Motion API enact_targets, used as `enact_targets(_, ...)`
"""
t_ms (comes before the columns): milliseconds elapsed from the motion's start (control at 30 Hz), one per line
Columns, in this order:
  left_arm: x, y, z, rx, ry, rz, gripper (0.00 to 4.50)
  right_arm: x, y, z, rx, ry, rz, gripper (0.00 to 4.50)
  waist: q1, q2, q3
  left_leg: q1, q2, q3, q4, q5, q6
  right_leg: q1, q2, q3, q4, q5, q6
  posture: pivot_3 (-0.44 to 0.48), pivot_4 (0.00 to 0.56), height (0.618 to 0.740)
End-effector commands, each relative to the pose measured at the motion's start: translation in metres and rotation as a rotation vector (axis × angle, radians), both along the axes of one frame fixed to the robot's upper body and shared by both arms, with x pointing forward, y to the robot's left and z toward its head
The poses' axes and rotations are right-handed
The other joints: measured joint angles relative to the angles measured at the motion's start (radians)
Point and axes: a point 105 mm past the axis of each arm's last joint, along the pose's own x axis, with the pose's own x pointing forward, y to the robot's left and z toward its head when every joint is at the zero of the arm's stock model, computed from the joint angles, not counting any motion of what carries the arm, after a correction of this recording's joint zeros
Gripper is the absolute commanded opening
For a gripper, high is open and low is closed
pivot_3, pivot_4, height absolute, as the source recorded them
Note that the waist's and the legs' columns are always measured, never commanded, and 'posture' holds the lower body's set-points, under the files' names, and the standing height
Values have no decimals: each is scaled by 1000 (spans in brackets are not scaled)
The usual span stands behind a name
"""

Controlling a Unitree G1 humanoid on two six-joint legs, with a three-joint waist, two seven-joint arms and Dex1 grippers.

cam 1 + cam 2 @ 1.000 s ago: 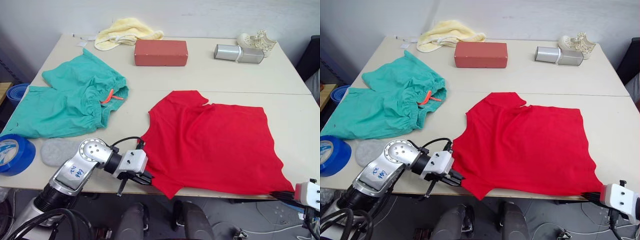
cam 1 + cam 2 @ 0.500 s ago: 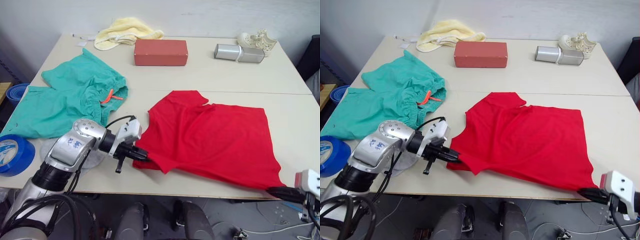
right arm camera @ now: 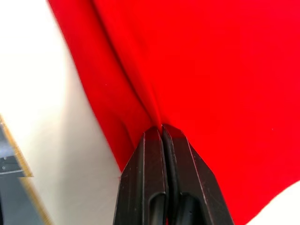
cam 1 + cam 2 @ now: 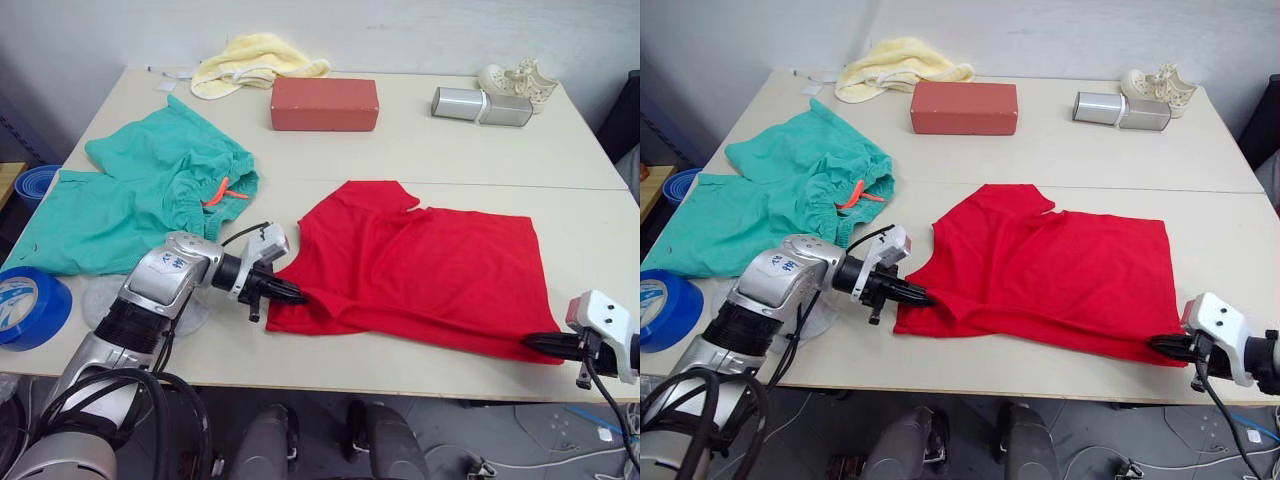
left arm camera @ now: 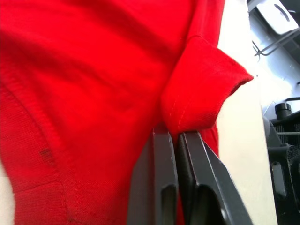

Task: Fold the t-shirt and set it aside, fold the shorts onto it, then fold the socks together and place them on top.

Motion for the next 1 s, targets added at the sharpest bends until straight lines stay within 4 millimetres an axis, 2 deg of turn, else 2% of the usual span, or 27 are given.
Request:
enact_targets(33, 7, 5, 16, -49, -105, 29, 1342, 2, 6, 16, 43, -72, -15, 618, 0, 0, 0, 0, 0, 0, 0, 0, 0, 0, 0, 0, 0, 0, 0, 0, 150, 740)
enact_targets(200, 11, 13, 40, -207, -372, 34, 2972, 7, -12, 46, -71, -350, -55, 2360, 0, 0, 0, 0, 0, 0, 0, 0, 0, 0, 0, 0, 0, 0, 0, 0, 150, 740)
enact_targets(333, 0, 24, 39, -220, -470, -18, 2992, -10, -4, 53, -28, -402, -5, 3667, 0, 0, 0, 1, 0, 0, -2, 0, -1, 0, 0, 0, -1, 0, 0, 0, 150, 740)
enact_targets(400, -13, 19, 40, -235, -515, -97, 2992, -23, 6, 52, 15, -378, 49, 4374, 1, 0, 0, 1, 0, 0, -2, 0, -1, 0, 0, 0, -1, 0, 0, 0, 150, 740)
enact_targets(567, -31, 8, 42, -256, -636, -245, 2992, -41, 27, 51, 109, -336, 127, 4444, 1, 0, 0, 1, 0, 0, -2, -1, 0, 1, -1, 0, -2, 1, 1, 0, 150, 740)
enact_targets(633, -34, 4, 36, -237, -653, -277, 2992, -46, 34, 47, 127, -308, 153, 4444, 1, 0, 0, 2, 0, 0, -2, -1, 0, 2, -1, 1, -2, 1, 1, 0, 150, 740)
enact_targets(800, -34, -1, 13, -162, -563, -235, 2992, -49, 47, 36, 156, -271, 170, 4444, 1, 0, 0, 2, 0, 0, -2, -2, 1, 1, -1, 1, -2, 1, 1, 0, 150, 740)
enact_targets(1000, -27, -8, -6, -80, -618, -212, 2992, -53, 67, 37, 222, -304, 217, 4444, 1, 0, 0, 2, 0, 0, -2, -2, 1, 1, -1, 1, -2, 1, 1, 0, 150, 740)
